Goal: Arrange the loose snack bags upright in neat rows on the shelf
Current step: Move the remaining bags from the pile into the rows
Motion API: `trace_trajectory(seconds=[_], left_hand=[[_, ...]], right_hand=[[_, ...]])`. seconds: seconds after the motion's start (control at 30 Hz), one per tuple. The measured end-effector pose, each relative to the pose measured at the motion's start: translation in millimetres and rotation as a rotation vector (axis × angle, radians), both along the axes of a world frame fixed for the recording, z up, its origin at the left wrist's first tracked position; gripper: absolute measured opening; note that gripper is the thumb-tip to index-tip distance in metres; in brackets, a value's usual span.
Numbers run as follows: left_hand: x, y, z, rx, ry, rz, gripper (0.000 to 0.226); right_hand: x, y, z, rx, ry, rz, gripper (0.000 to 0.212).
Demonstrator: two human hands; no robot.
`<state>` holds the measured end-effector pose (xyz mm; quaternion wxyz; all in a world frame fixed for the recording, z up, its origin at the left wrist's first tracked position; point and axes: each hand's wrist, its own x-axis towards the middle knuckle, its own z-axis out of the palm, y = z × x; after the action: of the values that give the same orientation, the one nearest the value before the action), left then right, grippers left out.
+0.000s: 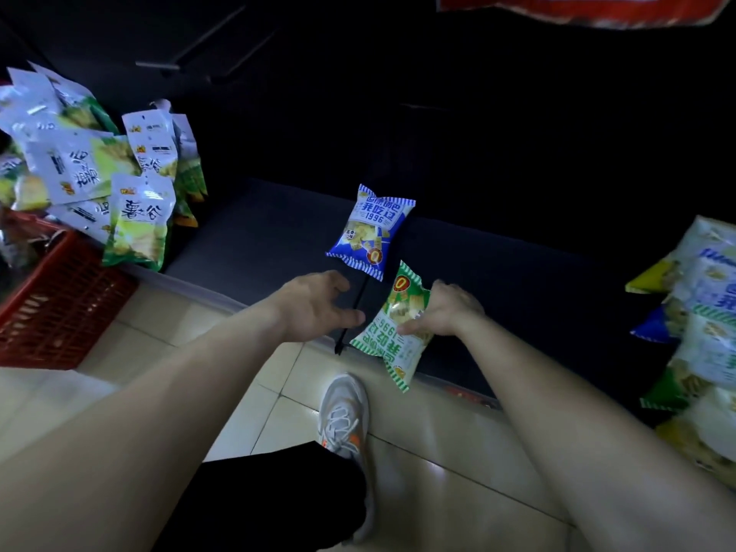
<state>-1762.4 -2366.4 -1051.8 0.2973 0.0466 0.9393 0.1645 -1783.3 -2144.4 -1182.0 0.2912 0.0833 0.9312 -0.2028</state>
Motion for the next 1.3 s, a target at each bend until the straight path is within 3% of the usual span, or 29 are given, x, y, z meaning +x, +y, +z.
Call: trace_trajectory(seconds=[0.3,0.6,0.8,0.9,1.1,1.2,1.3], left_hand=[[8.8,43.1,21.6,-0.015,0.018,-0.162,0.079],[58.3,138.0,52.2,0.330,0.000,-0.322,0.095],[97.2,187.8,53.4,0.583,-0.025,-0.332,0.066],[102.6,199.3,52.5,0.541,0.047,-0.326,0.067],[102.1,216.9,51.3,0.185,0.205,-0.483,0.076],[102.1,229.8,51.3,0.078,0.246,-0.579,0.078],[101.5,242.2,53.8,0.063,0.286,-0.627,0.076]], right_hand=[[62.0,88.1,104.6,0.063,0.226,0.080,0.112],[165.2,174.1,212.4,-0.005,0.427,0.002,0.125],[208.7,203.5,215.1,-0.195,0.468,-0.140,0.117],[217.6,218.5,210.0,-0.200,0.452,-0.135,0.117],[224.5,228.9,210.6,0.154,0.664,0.091,0.115],[221.0,216.6,204.4,0.322,0.556,0.300,0.105],[215.0,207.4,187.8,0.393,0.382,0.369,0.105]])
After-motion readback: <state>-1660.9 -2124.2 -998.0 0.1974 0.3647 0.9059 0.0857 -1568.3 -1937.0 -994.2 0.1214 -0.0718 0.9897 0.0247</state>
